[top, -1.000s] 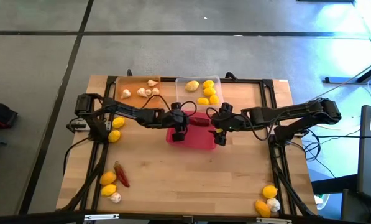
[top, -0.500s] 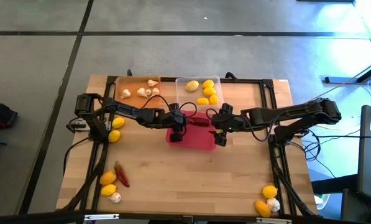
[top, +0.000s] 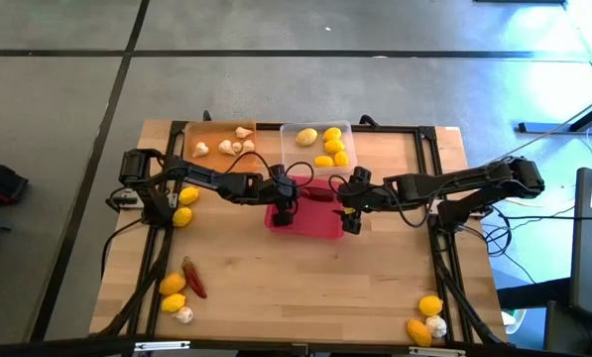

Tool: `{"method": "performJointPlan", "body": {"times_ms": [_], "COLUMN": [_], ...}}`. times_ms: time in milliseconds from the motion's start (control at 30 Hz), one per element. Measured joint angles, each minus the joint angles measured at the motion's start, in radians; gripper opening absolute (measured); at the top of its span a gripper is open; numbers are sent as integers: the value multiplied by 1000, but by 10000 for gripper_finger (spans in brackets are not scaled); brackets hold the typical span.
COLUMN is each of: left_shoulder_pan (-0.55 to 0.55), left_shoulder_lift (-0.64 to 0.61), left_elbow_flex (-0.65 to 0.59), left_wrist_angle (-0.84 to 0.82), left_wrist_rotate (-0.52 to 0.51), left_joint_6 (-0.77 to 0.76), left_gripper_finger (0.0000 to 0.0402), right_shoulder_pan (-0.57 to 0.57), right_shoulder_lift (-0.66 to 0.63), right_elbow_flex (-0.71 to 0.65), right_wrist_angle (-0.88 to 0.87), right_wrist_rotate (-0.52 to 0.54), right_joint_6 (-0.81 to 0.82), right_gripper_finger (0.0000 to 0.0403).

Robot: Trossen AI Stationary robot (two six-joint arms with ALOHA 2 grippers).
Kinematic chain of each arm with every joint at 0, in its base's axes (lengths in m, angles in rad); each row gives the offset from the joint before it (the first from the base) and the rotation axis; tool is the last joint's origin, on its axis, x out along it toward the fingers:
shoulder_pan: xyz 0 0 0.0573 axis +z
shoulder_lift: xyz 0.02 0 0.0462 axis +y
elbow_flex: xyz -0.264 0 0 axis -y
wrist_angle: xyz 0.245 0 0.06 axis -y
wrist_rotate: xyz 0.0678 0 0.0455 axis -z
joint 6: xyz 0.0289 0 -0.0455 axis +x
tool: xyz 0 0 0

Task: Sort produce into baskets
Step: Put the red chili pepper in the red bin, then put the yellow lemon in the transparent bin

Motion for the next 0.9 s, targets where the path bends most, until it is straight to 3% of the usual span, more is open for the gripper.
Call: {"method": "performJointPlan", "body": {"times_ms": [367,633,900], "left_shoulder_pan": [0,-24,-62], "left_shoulder_lift": [-6,-171,-419], "left_elbow_flex": [0,13,15], "left_wrist_angle": [0,-167,-514], "left_wrist_rotate": [5,6,5], "left_joint_6": [-38,-70,-239], "left_gripper_finger": [230,228,226], "right_shoulder_pan": [0,0,0], "right_shoulder_lift": [0,1,1], "right_elbow_flex": [0,0,0], "right_wrist_angle": [1,2,10], "right_wrist_rotate": [0,0,0], "right_joint_6": [-1,0,1], "right_gripper_finger": [310,310,310]}}
